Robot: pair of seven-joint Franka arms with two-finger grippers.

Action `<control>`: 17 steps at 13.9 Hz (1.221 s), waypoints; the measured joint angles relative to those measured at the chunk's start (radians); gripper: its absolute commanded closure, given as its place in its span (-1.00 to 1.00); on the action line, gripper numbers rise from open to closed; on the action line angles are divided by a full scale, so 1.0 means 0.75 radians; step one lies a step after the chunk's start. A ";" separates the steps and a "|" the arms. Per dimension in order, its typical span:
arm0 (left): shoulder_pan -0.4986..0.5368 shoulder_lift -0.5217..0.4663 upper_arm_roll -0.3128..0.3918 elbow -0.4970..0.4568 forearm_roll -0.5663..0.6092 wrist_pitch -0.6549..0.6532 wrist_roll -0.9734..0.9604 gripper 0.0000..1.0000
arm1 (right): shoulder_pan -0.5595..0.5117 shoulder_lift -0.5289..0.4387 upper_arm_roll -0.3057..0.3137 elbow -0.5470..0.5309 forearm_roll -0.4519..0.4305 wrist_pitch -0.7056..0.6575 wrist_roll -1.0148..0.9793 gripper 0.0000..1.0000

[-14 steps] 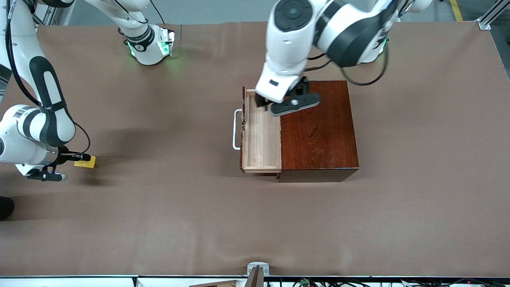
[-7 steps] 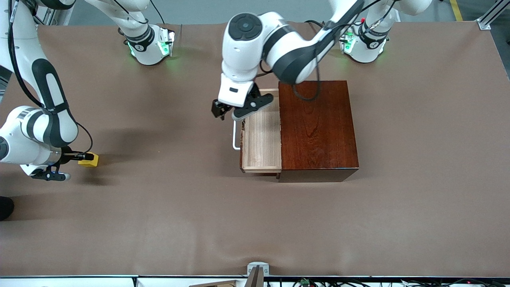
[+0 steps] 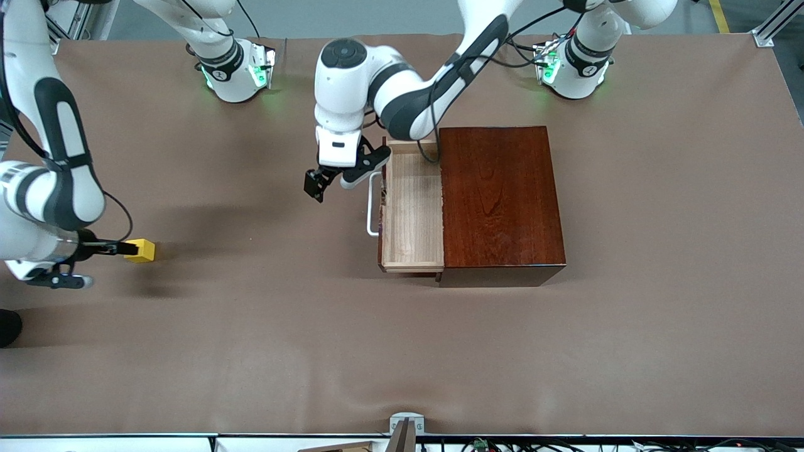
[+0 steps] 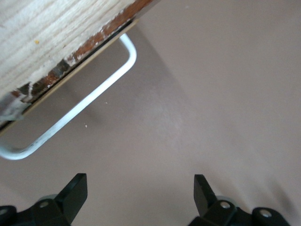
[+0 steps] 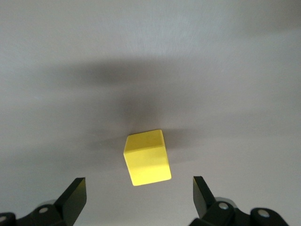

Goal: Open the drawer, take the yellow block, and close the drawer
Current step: 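Place the cube with the right gripper while the left gripper reaches the drawer, then push the drawer shut with the left gripper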

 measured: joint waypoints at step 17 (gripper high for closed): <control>0.014 0.082 0.145 0.057 -0.001 -0.628 -0.160 -1.00 | 0.178 -0.568 0.021 0.210 0.000 -0.668 0.002 -1.00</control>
